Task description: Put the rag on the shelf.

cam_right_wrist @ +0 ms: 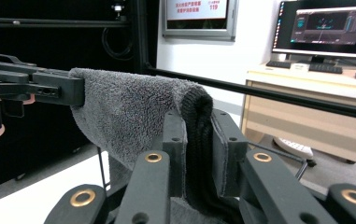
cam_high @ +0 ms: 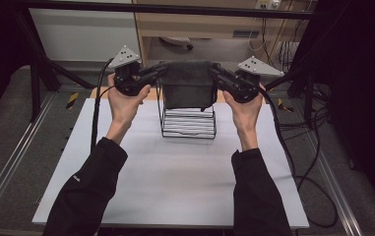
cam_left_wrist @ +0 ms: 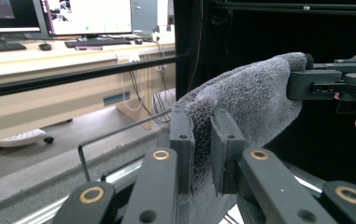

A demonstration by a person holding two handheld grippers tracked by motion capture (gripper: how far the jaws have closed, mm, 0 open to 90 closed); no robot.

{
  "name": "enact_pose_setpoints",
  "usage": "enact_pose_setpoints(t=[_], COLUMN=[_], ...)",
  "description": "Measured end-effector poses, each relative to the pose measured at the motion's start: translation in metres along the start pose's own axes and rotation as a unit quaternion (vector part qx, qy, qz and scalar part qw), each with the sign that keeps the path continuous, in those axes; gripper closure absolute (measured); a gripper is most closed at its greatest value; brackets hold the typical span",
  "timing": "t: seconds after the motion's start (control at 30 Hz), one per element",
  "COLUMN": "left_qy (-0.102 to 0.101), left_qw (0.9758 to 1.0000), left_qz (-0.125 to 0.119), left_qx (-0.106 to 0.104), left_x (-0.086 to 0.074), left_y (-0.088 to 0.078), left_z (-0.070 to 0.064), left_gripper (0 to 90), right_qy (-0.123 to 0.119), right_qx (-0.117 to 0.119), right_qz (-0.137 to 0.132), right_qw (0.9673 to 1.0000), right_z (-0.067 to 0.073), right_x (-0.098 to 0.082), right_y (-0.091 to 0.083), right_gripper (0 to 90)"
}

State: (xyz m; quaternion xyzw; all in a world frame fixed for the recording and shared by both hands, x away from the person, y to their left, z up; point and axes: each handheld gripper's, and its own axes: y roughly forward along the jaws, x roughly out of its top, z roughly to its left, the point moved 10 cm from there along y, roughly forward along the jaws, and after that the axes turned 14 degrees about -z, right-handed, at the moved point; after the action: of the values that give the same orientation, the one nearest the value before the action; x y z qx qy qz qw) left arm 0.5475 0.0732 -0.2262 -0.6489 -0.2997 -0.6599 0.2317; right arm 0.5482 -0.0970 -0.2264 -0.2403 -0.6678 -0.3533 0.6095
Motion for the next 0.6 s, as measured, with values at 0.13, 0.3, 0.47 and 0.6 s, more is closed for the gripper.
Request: enact_pose_setpoints(t=[0.13,0.3,0.47,0.6], left_qy=[0.005,0.003,0.002,-0.006], left_qw=[0.9999,0.9996,0.9989,0.9985], left_qz=[0.014,0.026,0.045,0.052], left_qx=[-0.002,-0.007,-0.013,-0.014], left_x=[-0.004,-0.009,-0.011,-0.008], left_y=[-0.003,-0.008,-0.013,-0.019], left_z=[-0.002,-0.006,-0.009,-0.009], left_gripper=[79.5,79.1,78.0,74.8], right_qy=[0.009,0.017,0.014,0.013], right_qx=[0.006,0.013,0.021,0.025], right_qz=[0.011,0.023,0.031,0.033], right_qw=[0.9999,0.9995,0.9992,0.999], right_z=[0.002,0.005,0.008,0.009], right_x=[-0.004,-0.008,-0.01,-0.011], right_y=[-0.004,-0.008,-0.011,-0.012], right_gripper=[78.1,78.1,78.1,78.0])
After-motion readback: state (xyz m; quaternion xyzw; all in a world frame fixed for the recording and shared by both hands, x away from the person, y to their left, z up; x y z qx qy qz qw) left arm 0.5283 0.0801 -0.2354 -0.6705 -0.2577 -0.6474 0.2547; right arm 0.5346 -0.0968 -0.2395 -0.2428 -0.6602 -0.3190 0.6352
